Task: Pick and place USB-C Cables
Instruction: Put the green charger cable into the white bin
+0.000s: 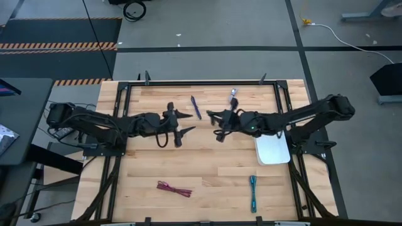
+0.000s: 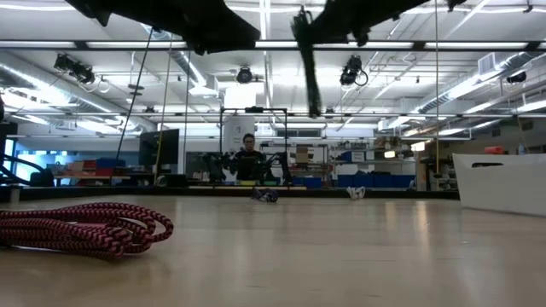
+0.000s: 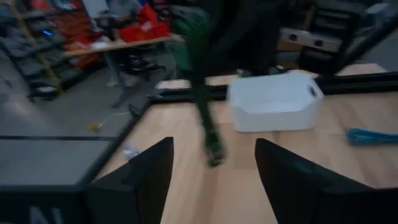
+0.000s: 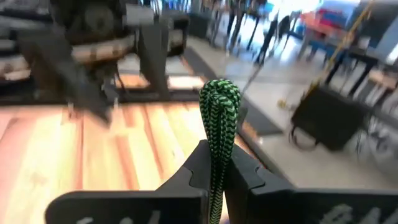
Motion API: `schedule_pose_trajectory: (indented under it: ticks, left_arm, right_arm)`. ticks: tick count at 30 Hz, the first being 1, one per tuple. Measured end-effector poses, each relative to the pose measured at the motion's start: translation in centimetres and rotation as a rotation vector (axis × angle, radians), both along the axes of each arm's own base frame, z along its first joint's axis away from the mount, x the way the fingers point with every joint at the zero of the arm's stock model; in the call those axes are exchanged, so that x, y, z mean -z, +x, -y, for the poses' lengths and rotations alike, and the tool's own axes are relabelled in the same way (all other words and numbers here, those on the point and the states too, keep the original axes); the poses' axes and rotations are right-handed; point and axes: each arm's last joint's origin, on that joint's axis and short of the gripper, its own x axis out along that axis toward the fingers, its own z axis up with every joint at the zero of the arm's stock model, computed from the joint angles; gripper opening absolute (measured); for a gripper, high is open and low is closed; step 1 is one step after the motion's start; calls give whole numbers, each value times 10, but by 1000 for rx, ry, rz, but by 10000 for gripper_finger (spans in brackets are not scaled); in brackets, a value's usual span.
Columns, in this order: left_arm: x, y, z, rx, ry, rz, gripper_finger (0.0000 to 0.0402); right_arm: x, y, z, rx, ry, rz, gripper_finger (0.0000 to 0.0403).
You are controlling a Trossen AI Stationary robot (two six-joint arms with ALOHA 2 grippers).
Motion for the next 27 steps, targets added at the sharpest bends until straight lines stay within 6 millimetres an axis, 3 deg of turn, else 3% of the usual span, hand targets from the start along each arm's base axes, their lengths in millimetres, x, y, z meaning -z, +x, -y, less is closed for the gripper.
schedule_pose_trajectory:
  ticks: [8, 15, 20, 27]
  left_arm:
    - [-8, -10, -4, -17, 1, -7, 244]
    - [-13, -14, -6, -17, 35, 9, 232]
    - [-14, -14, -9, -22, 83, -3, 231]
    - [-14, -14, -12, -37, 87, -4, 231]
  right_arm:
    - [-5, -48, 15, 129, 242, -137, 22]
    - [6, -92, 23, 254, 660, -306, 22]
    - [16, -108, 19, 339, 900, -442, 22]
    - [20, -118, 17, 418, 1002, -509, 22]
